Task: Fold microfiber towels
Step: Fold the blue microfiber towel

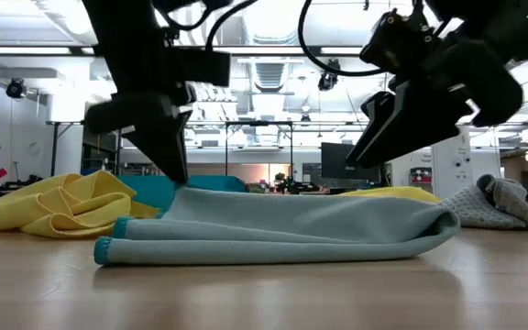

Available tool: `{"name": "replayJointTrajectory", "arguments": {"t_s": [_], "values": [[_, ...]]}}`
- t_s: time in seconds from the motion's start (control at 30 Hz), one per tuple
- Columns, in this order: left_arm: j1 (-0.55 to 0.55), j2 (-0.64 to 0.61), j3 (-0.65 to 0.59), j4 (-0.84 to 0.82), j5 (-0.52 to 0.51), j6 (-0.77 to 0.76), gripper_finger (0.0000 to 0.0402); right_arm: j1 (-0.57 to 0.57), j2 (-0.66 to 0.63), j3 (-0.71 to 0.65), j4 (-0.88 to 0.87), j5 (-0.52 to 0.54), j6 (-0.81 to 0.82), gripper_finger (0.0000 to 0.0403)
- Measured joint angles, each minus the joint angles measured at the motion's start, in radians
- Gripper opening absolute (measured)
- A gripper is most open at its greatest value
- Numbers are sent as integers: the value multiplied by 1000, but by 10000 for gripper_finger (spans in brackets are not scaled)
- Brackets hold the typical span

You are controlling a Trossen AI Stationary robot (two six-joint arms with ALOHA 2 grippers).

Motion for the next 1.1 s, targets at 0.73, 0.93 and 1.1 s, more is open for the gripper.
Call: {"name": "replayJointTrajectory", "arguments": {"t_s": [0.73, 0.93, 1.1], "values": [[1, 30, -9, 51, 34, -17, 0, -150, 188, -3, 136, -80, -110, 124], [2, 31, -10, 52, 34, -44, 0, -160, 195, -3, 137, -90, -118, 52], [2, 31, -13, 52, 34, -94, 0, -160, 180, -1, 138, -90, -119, 12]]}}
